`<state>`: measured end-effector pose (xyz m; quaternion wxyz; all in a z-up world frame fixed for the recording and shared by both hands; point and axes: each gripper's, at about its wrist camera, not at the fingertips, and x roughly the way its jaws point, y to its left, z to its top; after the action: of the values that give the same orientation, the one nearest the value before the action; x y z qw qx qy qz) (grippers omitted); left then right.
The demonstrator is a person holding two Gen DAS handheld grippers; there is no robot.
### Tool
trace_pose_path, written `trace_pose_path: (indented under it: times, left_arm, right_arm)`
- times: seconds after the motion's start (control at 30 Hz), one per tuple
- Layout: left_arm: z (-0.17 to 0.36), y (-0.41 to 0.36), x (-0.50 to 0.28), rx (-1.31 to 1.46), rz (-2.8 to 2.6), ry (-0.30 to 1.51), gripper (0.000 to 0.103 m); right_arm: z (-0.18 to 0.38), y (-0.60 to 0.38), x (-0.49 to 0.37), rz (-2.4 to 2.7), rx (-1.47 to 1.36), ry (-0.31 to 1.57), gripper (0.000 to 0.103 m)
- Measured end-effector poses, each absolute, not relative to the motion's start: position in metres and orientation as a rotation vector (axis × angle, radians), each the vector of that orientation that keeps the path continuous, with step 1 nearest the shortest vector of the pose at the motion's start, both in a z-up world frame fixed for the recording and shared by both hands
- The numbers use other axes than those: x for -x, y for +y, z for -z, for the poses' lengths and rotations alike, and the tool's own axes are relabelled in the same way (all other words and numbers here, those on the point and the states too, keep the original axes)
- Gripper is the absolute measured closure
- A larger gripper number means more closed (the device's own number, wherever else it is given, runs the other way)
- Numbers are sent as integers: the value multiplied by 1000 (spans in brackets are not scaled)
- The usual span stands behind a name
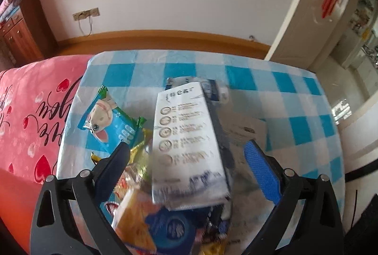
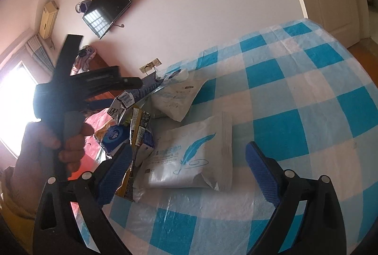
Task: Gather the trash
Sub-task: 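Grasp the white cow-print milk carton from the pile with the left tool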
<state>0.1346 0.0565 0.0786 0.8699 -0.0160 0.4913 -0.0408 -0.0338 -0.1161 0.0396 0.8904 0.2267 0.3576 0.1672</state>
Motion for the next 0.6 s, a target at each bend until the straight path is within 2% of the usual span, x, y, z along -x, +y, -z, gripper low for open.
trace_pose_path:
  times: [0.07, 0.2, 0.6]
  left_arm:
    - [-75, 59, -139, 48, 75, 1046, 22]
    - [-71, 61, -142, 83, 72, 1059, 36]
    - [-95, 66, -107, 99, 80, 958, 36]
  right_arm:
    - [-38, -117, 33, -352, -472, 747, 8]
    - [-34, -116, 31, -359, -473, 770, 8]
    - [-27, -107, 27, -386, -426, 809, 8]
